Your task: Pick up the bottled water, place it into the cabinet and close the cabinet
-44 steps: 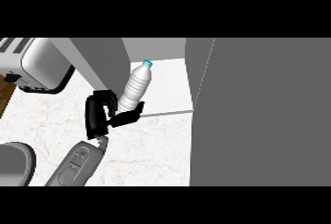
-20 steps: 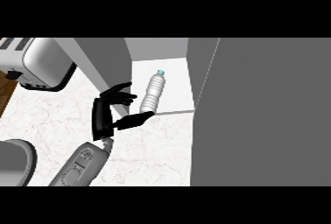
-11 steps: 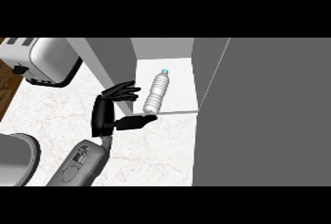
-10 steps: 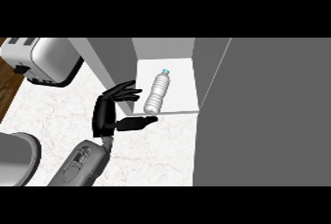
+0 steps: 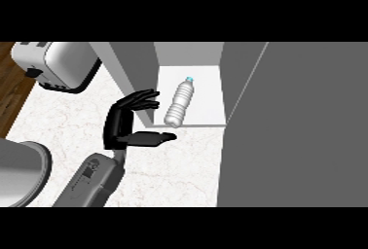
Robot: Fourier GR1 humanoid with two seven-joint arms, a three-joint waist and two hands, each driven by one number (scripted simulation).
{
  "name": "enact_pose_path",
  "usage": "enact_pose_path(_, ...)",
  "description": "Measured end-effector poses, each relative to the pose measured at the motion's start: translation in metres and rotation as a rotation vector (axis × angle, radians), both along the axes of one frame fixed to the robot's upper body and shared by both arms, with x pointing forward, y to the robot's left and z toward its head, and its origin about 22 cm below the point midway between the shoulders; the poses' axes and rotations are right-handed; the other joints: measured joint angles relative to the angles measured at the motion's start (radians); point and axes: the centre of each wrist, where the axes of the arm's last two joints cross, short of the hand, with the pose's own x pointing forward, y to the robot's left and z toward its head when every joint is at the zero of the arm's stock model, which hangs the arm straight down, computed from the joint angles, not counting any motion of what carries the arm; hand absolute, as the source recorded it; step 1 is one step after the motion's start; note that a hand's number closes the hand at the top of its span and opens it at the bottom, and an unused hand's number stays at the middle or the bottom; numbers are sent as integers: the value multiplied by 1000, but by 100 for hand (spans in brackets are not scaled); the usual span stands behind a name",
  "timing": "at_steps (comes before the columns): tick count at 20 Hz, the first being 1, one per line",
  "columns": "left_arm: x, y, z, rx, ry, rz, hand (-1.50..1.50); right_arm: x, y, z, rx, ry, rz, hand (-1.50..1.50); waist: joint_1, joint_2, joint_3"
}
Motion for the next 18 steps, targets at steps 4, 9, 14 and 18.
enact_pose_path(4, -5, -2, 6, -47, 28, -42, -150, -1, -1, -3, -1, 4, -4, -150, 7, 4, -2)
enact_pose_path(9, -12, -8, 27, -131, -29, -67, -150, -3, 2, 2, -6, 9, -3, -150, 10, 2, 0)
enact_pose_path(14, -43, -12, 48, -182, -77, -88, -150, -5, 5, 3, -6, 8, -1, -150, 13, -1, 2)
enact_pose_path(18, -70, -9, 60, -214, -87, -115, -150, -11, 7, 12, -13, 6, -8, -150, 12, -2, 2)
